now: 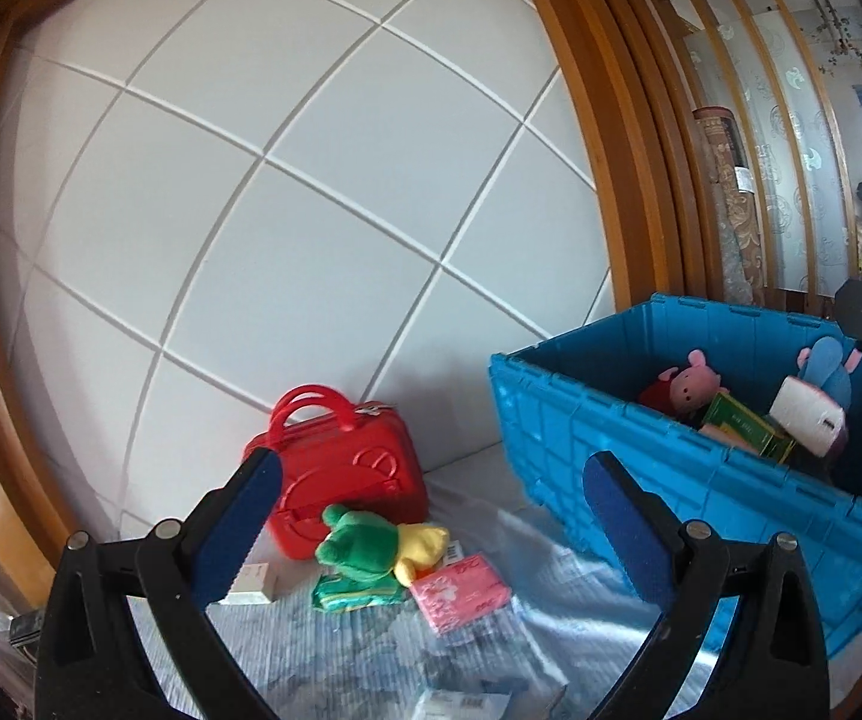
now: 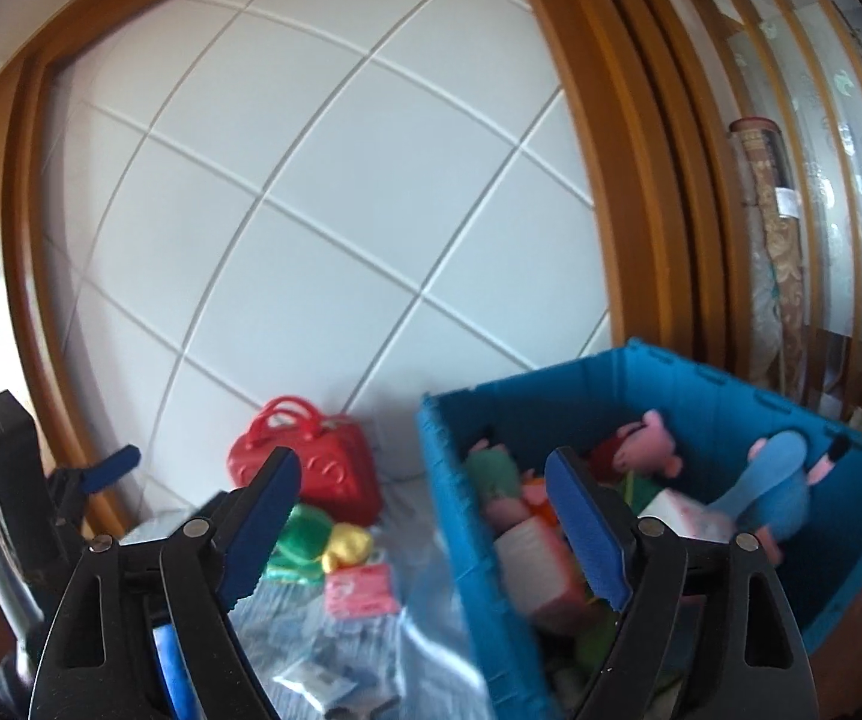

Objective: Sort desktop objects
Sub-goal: 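Move both grippers back toward the pink tissue pack and white packet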

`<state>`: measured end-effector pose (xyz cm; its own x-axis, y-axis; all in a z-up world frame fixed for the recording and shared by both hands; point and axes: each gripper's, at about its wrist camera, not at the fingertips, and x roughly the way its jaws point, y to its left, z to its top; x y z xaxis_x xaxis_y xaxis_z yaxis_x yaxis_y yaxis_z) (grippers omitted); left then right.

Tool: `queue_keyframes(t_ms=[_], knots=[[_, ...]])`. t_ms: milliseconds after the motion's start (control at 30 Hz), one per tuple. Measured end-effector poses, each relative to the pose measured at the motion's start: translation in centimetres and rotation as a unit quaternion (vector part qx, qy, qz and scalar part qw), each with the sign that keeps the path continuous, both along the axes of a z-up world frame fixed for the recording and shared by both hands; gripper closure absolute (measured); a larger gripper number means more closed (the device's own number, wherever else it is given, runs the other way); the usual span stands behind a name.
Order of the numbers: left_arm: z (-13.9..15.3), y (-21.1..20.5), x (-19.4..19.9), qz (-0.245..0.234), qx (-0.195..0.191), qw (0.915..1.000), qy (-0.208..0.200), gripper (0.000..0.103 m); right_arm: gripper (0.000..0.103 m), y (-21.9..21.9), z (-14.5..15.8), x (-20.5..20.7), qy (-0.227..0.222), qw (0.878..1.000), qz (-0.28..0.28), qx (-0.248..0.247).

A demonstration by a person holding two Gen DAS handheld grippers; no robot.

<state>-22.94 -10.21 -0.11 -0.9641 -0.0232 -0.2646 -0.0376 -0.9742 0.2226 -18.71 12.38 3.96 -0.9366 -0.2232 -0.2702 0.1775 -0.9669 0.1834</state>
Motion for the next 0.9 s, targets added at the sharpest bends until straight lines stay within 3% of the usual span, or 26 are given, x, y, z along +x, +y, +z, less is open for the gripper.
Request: queue_keyframes(t_ms=[400,500,767,900], knots=[[-7.2,-17.0,5.4,0.105,-0.01,0.9932,-0.05,0.001,0.016,-9.3,-7.4,-0.6,-0.081,0.996,0.04,0.013],[-7.6,-19.7,5.2,0.122,0.0,0.9906,-0.063,0.001,0.009,-11.1,-8.9,-2.1,-0.103,0.993,0.051,0.024],[-6.6,-23.2,3.0,0.148,0.012,0.9875,-0.053,0.001,0.0,-15.3,-12.9,-8.4,-0.132,0.985,0.087,0.067],[-7.4,-22.8,0.1,0.143,0.023,0.988,-0.053,0.001,0.0,-16.9,-16.9,-13.5,-0.178,0.975,0.103,0.086]])
